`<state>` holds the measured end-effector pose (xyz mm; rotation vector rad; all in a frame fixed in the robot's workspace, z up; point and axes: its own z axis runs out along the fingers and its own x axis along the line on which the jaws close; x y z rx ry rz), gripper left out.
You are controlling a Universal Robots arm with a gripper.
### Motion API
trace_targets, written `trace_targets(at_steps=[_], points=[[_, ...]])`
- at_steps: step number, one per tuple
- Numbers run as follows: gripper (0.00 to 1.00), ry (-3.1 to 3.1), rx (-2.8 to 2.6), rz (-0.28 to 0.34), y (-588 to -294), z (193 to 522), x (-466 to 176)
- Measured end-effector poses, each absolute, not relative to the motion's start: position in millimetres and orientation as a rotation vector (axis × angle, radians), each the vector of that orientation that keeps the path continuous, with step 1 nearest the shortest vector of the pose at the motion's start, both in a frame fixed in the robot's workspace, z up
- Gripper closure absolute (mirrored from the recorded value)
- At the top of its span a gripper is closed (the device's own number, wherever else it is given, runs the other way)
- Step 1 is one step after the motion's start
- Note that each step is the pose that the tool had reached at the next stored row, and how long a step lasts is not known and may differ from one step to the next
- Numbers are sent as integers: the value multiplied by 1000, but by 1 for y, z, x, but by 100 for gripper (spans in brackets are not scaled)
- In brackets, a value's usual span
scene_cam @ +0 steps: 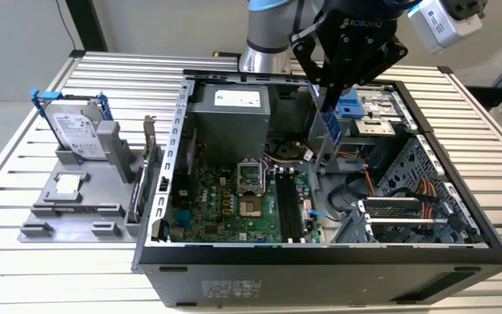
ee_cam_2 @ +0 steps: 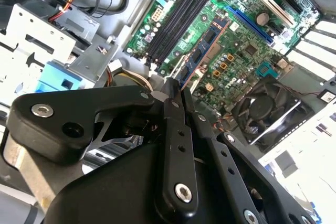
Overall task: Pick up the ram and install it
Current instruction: 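Insert the ram into the slot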
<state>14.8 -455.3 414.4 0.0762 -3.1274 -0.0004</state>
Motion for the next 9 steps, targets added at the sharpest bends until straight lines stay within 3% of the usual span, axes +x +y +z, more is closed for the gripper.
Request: trace_targets(at_steps=[9], points=[[100,-3127,76,0,-455,414,15]])
